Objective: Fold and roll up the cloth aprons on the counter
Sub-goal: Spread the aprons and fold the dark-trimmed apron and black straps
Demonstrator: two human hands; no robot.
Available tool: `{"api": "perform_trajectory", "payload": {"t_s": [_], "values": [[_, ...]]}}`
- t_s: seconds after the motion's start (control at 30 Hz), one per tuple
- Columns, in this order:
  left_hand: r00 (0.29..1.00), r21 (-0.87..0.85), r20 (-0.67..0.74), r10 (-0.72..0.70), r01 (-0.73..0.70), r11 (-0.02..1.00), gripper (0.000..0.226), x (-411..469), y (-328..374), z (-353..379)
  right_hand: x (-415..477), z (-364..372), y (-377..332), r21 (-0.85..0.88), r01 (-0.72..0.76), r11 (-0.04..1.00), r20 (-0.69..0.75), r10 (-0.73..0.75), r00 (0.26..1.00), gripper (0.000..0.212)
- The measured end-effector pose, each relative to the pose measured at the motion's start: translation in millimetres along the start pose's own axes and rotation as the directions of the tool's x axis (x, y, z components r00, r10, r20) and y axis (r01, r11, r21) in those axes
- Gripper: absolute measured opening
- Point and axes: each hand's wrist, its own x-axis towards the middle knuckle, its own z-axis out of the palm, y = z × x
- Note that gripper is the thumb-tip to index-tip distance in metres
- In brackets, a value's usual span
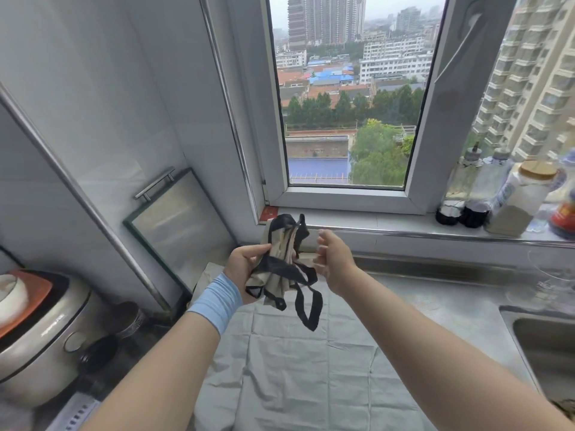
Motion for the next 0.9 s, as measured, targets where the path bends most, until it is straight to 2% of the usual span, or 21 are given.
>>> {"api": "perform_trajectory", "payload": {"t_s": [0.07,0.13,0.17,0.2,0.3,0.4,0.47,0.5,0.57,0.63,0.73,0.77,0.8,0.9], "values": [[0.998,-0.043,0.054,0.028,-0.025,0.999,0.041,-3,2,-4,-1,-8,6,-0.059,-0.109,0.992,0.177,0.117,0.977,0.033],[0.997,-0.064,0.063,0.039,-0.035,0.997,0.040,-5,2,-6,-3,-5,12,-0.183,-0.203,0.962,0.405,0.262,0.876,0.045],[0.998,-0.066,0.039,0.047,-0.044,0.997,0.039,-5,1,-7,-3,-2,14,-0.215,-0.206,0.954,0.456,0.285,0.843,0.043],[0.998,-0.049,0.022,0.057,-0.056,0.997,0.037,-4,0,-8,-2,0,15,-0.217,-0.187,0.958,0.471,0.270,0.840,0.039],[0.996,-0.042,-0.060,0.064,-0.067,0.997,0.038,-4,1,-16,-1,1,11,-0.076,-0.172,0.982,0.446,0.188,0.875,0.024],[0.987,0.010,-0.151,0.048,-0.047,0.999,0.039,-4,4,-31,0,-15,6,0.083,-0.208,0.975,0.342,0.168,0.924,0.017],[0.986,0.093,-0.165,0.036,-0.021,0.995,0.043,-1,1,-42,-1,-26,5,0.129,-0.194,0.972,0.281,0.152,0.948,0.014],[0.982,0.122,-0.189,0.024,-0.001,0.993,0.036,2,-4,-48,-2,-29,6,0.123,-0.193,0.973,0.275,0.154,0.949,0.013],[0.970,0.191,-0.242,-0.002,0.050,0.980,0.026,8,-17,-56,-3,-29,11,0.080,-0.182,0.980,0.269,0.154,0.951,0.015],[0.942,0.305,-0.336,0.009,0.100,0.947,0.025,15,-33,-55,-3,-27,17,0.025,-0.144,0.989,0.225,0.135,0.965,0.018],[0.920,0.420,-0.393,-0.013,0.192,0.887,0.032,23,-56,-56,-2,-27,28,-0.057,-0.084,0.995,0.165,0.092,0.982,0.010],[0.921,0.416,-0.388,-0.038,0.212,0.885,0.038,25,-62,-58,-1,-28,33,-0.101,-0.072,0.992,0.162,0.088,0.983,0.004],[0.920,0.387,-0.386,-0.062,0.223,0.895,0.040,25,-69,-62,1,-30,39,-0.171,-0.047,0.984,0.166,0.075,0.983,0.008],[0.947,0.119,-0.287,-0.146,0.187,0.975,0.021,23,-88,-69,11,-45,62,-0.340,0.037,0.940,0.235,0.046,0.971,0.045]]}}
